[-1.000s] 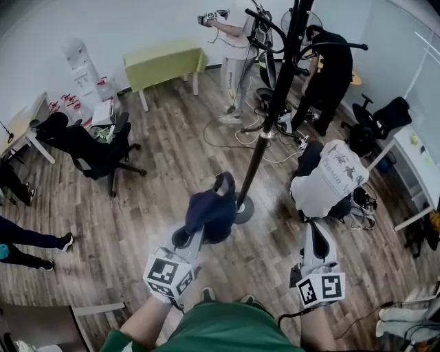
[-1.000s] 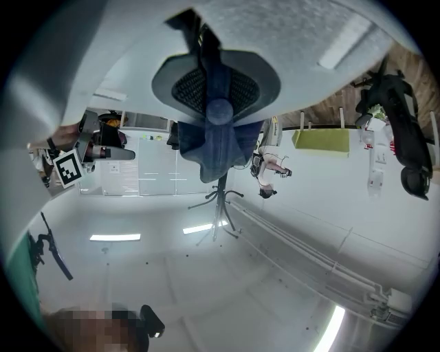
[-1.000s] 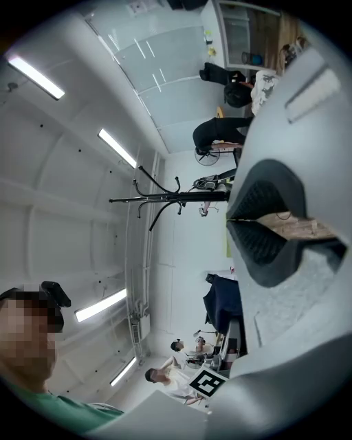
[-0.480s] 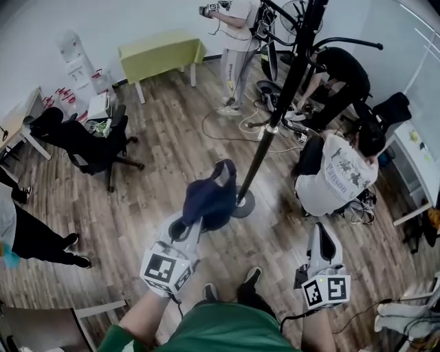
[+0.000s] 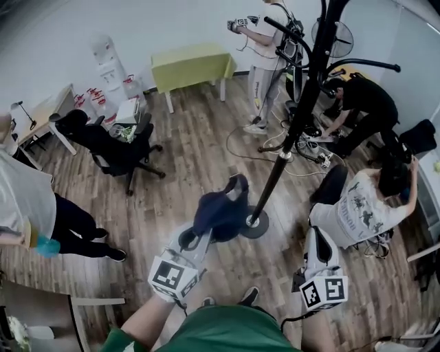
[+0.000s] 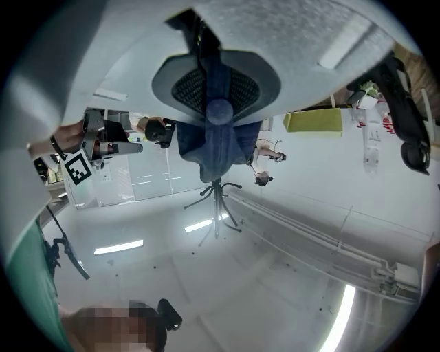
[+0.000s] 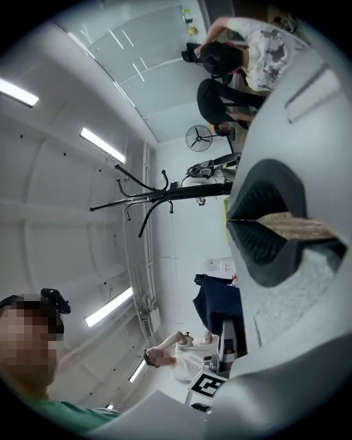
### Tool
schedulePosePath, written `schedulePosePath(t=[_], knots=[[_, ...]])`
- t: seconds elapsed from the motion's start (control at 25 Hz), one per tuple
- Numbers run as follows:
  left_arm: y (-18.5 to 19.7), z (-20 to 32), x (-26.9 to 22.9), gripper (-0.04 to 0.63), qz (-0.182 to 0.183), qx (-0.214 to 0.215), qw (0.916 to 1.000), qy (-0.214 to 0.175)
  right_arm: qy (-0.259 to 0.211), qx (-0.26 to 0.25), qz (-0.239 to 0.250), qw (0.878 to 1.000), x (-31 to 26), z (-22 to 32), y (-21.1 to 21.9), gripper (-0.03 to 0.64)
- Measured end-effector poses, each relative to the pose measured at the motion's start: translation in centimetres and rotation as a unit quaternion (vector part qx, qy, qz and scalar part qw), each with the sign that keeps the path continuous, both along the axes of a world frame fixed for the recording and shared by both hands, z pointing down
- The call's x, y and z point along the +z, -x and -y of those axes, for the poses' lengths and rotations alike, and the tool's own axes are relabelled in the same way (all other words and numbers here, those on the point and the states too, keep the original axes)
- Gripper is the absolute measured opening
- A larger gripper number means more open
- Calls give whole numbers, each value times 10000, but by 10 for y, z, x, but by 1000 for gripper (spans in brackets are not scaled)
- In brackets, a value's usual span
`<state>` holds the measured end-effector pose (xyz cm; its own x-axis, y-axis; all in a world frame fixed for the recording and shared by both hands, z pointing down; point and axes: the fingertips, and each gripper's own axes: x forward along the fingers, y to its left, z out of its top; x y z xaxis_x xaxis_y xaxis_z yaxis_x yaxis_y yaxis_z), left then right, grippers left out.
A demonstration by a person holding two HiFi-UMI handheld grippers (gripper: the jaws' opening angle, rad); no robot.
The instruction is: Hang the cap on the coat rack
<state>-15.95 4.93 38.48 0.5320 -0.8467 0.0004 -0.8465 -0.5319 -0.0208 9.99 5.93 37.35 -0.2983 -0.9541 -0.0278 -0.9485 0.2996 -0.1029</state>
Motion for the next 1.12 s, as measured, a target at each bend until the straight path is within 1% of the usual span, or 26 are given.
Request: schedulePosePath(t=[0.28,0.48,0.64,0.84,0.92,1.12], knots=[[-34,20,0,23,143,-514,9986,-65,-78,-535,160,9984,-4,43,-37,6],[-57,33,2,23,190,-769,9968,-61,-41,-738,197,9971,1,57,-66,6],[-69,48,8,23,298,-827,9961,12,55,-734,280,9969,8,64,-86,6],[-79,80,20,23,477,-838,9953,67,214,-613,407,9971,19,83,-109,6],[-78,91,29,23,533,-827,9951,123,260,-553,435,9972,24,87,-113,6],[-71,122,51,23,629,-749,9947,301,299,-336,321,9985,22,99,-118,6]])
